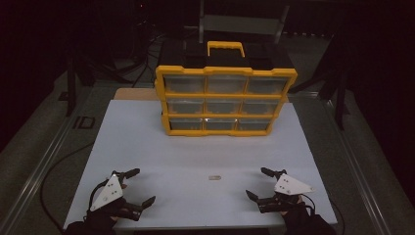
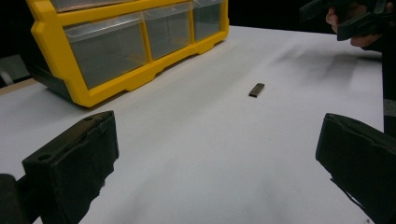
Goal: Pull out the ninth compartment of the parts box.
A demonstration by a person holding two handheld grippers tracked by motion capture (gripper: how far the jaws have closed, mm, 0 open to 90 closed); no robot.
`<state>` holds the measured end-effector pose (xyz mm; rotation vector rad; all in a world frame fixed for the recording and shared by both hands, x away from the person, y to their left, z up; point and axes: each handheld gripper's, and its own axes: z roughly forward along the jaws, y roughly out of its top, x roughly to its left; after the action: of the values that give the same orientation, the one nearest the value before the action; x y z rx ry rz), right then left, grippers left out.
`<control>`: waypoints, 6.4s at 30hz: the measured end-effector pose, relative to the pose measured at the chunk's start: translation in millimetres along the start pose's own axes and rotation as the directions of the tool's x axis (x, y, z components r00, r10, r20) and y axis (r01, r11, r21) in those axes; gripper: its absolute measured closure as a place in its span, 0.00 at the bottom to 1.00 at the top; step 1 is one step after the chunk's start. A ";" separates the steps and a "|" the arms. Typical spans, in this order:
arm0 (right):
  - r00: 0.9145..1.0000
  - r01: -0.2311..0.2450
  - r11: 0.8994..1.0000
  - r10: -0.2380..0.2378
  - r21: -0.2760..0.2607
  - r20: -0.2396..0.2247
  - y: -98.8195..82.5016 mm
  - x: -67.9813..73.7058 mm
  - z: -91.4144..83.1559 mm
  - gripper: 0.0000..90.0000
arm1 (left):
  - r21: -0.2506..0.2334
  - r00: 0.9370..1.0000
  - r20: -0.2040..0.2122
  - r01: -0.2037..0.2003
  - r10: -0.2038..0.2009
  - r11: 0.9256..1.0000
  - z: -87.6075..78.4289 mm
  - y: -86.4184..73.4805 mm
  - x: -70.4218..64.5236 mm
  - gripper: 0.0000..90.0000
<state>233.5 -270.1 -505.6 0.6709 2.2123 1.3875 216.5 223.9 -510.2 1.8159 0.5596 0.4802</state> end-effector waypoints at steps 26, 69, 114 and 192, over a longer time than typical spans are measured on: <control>0.999 0.015 0.999 -0.013 0.051 -0.043 8.8 7.9 1.1 0.10 | -0.025 1.000 0.009 0.000 0.001 1.000 -1.3 0.0 -0.3 0.00; 0.972 0.236 0.970 -0.236 -0.060 0.004 78.1 -6.4 -25.1 0.10 | -0.026 0.999 0.006 0.032 -0.031 0.999 -1.8 -0.1 1.1 0.00; 0.828 0.536 0.841 -0.540 0.067 0.154 109.9 -54.0 27.4 0.14 | -0.023 0.999 0.014 0.032 -0.032 0.999 -1.1 -0.6 1.4 0.00; 0.376 0.686 0.392 -0.912 0.613 0.163 65.3 -67.8 143.6 0.62 | -0.033 0.999 0.022 0.026 -0.025 0.999 -1.9 -0.3 0.5 0.00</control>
<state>383.4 -186.8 -495.9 -0.0781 1.9260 0.1069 215.8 225.7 -509.9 1.7781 0.5563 0.4497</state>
